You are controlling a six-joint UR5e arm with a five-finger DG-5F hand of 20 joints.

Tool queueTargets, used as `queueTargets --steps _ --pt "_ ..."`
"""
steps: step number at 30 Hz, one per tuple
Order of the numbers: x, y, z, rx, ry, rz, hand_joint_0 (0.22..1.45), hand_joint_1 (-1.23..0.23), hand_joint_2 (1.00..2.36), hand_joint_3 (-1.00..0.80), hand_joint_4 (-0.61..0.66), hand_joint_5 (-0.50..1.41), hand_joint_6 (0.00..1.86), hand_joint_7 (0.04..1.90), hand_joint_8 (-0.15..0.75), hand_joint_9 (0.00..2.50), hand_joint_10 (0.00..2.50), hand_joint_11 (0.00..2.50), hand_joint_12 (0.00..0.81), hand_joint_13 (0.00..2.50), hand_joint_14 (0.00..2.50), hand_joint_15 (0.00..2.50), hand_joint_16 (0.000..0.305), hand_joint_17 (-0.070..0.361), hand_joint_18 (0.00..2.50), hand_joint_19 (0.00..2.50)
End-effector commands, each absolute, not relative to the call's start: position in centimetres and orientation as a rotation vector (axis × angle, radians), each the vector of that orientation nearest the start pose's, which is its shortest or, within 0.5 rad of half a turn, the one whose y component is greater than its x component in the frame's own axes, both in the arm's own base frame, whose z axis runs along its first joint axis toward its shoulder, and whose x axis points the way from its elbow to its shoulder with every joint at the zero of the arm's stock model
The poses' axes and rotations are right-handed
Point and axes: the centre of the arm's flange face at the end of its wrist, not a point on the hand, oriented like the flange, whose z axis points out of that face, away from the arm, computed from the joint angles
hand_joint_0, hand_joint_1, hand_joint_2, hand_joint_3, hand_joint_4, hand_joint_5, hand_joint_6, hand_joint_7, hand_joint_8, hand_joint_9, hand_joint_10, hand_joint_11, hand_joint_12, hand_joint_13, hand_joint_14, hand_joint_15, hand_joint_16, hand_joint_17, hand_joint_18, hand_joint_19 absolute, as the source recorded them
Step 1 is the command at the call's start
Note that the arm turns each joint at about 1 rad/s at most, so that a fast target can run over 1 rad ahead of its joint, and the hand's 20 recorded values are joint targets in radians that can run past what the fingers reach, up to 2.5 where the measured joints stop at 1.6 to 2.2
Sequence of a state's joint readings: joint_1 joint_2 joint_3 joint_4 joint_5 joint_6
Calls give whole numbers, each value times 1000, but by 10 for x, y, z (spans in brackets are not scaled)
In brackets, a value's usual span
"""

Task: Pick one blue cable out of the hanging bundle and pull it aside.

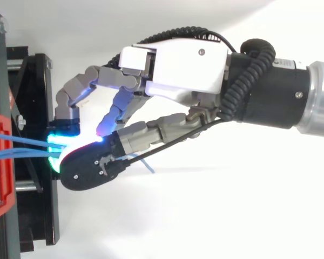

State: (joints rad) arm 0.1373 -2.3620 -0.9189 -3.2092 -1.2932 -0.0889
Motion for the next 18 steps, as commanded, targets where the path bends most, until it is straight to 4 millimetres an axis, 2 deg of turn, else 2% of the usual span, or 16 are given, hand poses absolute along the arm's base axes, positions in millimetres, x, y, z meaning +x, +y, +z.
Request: queueTargets --steps 1,3,6,9,11,13,15,18 --pt "779 -55 289 1319 1318 910 566 -661 1015 -282 -46 -129 866 938 226 1047 23 604 273 868 23 559 47 106 654 494" --pt "779 -54 289 1318 1319 911 568 -672 1014 -282 -35 -136 873 929 224 1034 23 607 277 858 25 562 47 106 650 497" --pt "779 -55 289 1320 1319 909 587 -742 1017 -192 -23 -158 907 900 230 976 22 617 288 851 24 559 49 110 653 480" --pt "779 -55 289 1320 1319 909 619 -776 1020 -169 -81 -168 926 878 217 940 24 628 278 825 23 550 47 106 637 463" --pt "779 -54 291 1317 1318 912 721 -875 1020 -254 -170 -176 936 1025 203 921 22 624 261 810 24 517 45 102 641 416" --pt "779 -54 289 1318 1319 911 775 -902 1013 -344 -239 -177 949 998 201 917 22 618 260 801 24 511 45 101 632 398" --pt "779 -54 289 1318 1319 911 799 -917 1010 -394 -250 -176 965 986 190 922 24 627 256 800 24 512 44 100 626 404" --pt "778 -55 289 1319 1321 910 823 -918 1000 -500 -331 -157 970 1071 165 982 22 636 240 820 24 505 41 93 646 395"
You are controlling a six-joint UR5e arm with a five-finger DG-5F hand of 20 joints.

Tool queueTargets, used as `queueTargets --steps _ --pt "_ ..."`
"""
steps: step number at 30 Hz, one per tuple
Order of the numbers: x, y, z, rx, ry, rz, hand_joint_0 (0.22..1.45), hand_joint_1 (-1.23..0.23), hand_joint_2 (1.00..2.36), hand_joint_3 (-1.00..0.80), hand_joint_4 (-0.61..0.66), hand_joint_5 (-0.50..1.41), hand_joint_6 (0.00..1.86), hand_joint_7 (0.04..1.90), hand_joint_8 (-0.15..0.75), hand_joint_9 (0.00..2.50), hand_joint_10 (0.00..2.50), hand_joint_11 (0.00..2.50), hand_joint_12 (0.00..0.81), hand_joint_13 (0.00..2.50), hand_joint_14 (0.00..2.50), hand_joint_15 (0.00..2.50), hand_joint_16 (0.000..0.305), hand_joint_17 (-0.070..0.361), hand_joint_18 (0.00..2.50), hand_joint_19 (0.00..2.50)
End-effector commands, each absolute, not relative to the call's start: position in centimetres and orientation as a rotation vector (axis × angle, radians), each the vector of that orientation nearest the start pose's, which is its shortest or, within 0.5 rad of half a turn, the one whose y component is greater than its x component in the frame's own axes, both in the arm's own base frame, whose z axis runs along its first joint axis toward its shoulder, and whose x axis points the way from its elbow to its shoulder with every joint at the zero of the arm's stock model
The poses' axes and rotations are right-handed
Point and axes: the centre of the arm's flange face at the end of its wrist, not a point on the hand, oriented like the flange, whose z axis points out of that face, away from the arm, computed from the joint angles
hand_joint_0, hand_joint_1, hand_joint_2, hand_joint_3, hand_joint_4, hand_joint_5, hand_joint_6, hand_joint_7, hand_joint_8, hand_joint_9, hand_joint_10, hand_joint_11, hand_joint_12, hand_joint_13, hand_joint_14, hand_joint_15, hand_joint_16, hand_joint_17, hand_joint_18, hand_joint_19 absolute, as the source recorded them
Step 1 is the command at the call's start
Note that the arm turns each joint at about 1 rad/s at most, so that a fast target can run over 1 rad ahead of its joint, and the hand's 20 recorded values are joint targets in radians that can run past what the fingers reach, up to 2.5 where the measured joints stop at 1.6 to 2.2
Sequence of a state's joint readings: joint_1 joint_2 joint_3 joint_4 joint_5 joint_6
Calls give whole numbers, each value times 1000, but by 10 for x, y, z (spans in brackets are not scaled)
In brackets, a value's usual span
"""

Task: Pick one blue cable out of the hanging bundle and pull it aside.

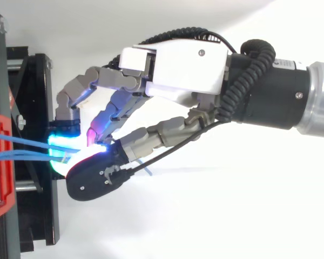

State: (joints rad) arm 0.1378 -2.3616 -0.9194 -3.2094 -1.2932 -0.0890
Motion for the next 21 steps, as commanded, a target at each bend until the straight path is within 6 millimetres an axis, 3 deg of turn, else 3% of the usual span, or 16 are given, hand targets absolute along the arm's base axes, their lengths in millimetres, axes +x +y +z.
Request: queueTargets --steps 1,6,9,11,14,16,21 --pt "778 -55 289 1319 1323 908 821 -922 1000 -500 -335 -151 972 1090 164 1005 25 655 238 823 23 508 41 92 652 394" --pt "775 -60 287 1313 1357 884 783 -952 1000 -500 -302 -86 958 1125 192 1241 29 784 233 962 28 609 37 83 732 395" --pt "773 -61 288 1306 1387 876 689 -945 1000 -500 -268 -67 938 1170 190 1291 29 803 229 983 28 618 36 81 753 403" --pt "773 -62 291 1299 1386 879 606 -909 1000 -500 -199 -56 928 932 179 1292 27 761 232 983 27 617 37 83 752 425" --pt "772 -62 295 1290 1384 876 525 -837 1000 -500 -176 -49 921 824 187 1284 27 711 249 988 25 602 40 91 763 430" --pt "771 -62 300 1282 1384 874 480 -795 1000 -500 -149 -46 885 935 196 1281 24 695 268 988 25 583 44 98 781 421" --pt "770 -64 301 1279 1386 869 457 -763 1000 -500 -125 -45 853 971 208 1278 25 669 274 993 25 580 46 104 787 420"
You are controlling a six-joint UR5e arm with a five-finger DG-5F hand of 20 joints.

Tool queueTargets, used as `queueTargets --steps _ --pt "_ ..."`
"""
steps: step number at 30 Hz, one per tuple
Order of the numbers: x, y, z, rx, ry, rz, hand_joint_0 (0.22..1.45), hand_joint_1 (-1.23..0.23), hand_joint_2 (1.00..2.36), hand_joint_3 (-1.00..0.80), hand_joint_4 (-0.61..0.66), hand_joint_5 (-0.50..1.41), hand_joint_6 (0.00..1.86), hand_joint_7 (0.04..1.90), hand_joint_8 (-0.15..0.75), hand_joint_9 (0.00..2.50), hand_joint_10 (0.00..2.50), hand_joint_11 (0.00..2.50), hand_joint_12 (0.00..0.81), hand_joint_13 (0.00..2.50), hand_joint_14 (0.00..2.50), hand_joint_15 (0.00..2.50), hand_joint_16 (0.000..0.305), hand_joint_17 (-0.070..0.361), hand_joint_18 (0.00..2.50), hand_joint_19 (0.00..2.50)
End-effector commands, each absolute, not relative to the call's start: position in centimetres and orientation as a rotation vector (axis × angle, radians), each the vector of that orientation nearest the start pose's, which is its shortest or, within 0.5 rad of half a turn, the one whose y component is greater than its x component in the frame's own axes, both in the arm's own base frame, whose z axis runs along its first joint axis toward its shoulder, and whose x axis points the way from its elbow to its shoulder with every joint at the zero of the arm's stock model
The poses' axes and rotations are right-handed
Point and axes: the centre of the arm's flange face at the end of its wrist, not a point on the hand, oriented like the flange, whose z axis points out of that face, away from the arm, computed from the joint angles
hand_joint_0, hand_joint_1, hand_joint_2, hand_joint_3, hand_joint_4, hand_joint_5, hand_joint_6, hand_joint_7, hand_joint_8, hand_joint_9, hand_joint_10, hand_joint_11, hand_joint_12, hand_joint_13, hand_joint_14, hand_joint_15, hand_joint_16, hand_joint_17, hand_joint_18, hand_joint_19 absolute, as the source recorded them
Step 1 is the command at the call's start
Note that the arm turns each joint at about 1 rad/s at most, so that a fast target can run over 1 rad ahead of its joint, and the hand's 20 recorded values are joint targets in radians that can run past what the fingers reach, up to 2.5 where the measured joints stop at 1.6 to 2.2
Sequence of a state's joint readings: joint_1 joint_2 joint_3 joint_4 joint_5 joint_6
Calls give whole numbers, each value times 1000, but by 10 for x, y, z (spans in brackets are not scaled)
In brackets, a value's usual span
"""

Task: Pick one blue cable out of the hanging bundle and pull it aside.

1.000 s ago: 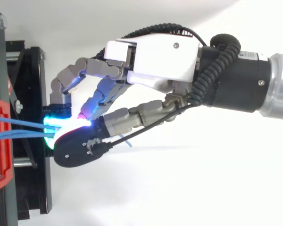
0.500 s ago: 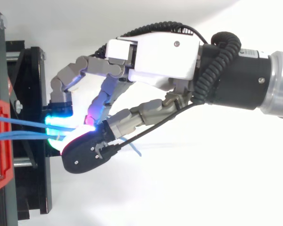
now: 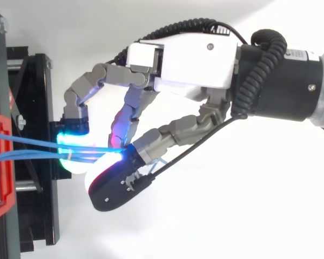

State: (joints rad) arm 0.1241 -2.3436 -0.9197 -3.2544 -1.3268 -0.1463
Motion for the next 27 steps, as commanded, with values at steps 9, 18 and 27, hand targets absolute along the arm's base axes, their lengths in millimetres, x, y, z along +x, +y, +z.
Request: queueTargets --steps 9,18,27 --pt "770 -65 302 1277 1382 873 416 -610 1000 -500 -75 -59 828 960 225 1254 24 646 299 994 22 575 53 118 802 430" --pt "770 -66 302 1280 1383 870 565 -617 1016 -295 -99 -77 846 1104 208 1249 28 706 266 975 28 630 44 100 723 522" --pt "770 -66 301 1280 1384 869 648 -829 1021 -93 -145 -126 939 1035 218 1139 28 734 274 946 25 619 47 105 731 467"
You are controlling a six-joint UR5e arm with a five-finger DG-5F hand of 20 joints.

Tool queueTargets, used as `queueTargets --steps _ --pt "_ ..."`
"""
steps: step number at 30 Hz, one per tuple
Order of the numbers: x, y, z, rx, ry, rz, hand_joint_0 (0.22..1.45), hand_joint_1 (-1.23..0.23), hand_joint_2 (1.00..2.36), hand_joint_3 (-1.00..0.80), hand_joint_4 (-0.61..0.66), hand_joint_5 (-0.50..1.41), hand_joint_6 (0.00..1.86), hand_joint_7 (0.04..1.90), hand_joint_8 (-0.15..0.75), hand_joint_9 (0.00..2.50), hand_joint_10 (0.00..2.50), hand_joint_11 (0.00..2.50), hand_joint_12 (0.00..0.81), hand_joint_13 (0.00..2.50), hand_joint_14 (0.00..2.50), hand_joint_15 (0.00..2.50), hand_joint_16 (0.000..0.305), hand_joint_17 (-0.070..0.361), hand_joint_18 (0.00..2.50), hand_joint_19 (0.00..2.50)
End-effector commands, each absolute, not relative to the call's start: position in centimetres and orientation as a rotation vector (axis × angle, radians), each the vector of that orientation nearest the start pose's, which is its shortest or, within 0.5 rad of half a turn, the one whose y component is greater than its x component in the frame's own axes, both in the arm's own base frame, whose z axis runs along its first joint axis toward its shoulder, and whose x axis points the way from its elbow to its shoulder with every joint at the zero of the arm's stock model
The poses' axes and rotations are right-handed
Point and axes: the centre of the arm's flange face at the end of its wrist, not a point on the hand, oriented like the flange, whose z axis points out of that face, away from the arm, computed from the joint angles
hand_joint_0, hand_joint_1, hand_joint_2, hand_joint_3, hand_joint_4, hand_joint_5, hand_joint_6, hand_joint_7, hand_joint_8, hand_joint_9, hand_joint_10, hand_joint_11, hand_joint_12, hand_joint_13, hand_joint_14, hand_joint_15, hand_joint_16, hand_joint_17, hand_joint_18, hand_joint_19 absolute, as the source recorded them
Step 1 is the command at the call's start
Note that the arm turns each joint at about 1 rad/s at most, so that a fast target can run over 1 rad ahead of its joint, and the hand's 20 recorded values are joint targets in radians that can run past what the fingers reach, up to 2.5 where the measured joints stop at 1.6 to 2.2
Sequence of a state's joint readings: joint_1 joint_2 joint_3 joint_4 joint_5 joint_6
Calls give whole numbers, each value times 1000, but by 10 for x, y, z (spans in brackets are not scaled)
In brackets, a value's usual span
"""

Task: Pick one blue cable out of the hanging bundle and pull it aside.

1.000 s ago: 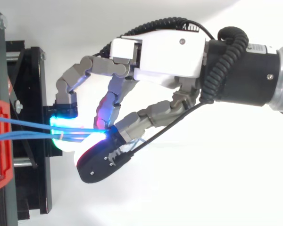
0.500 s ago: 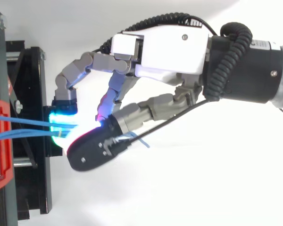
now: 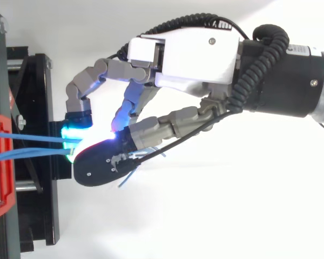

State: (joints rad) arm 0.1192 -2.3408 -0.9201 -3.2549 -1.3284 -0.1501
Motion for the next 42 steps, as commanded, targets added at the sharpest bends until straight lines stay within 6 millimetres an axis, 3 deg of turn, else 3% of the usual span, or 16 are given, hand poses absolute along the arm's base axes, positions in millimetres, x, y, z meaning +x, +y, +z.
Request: queueTargets --steps 1,6,8,22,26,37,42 --pt "770 -66 301 1280 1384 869 680 -851 1023 -129 -173 -130 940 1101 212 1131 28 747 267 936 27 611 45 101 723 467" --pt "770 -67 302 1280 1381 870 777 -899 1007 -421 -239 -133 956 1050 186 1106 27 733 248 911 25 596 42 95 710 436" --pt "770 -66 302 1279 1382 871 791 -903 1000 -500 -287 -130 954 1120 180 1106 27 718 243 911 27 585 41 92 712 426" --pt "769 -67 301 1282 1384 867 780 -939 1000 -500 -432 -123 958 1101 162 1106 24 689 225 917 25 578 39 87 729 390" --pt "769 -67 301 1282 1384 867 703 -964 1000 -500 -350 -116 942 963 154 1104 25 682 221 916 25 586 38 86 727 399" --pt "769 -69 300 1286 1383 865 578 -982 1000 -500 -251 -129 900 920 163 1101 24 690 234 915 25 597 40 89 725 419" --pt "769 -69 300 1286 1383 865 480 -829 1000 -500 -161 -140 893 854 181 1099 22 680 269 930 25 584 47 106 746 437"
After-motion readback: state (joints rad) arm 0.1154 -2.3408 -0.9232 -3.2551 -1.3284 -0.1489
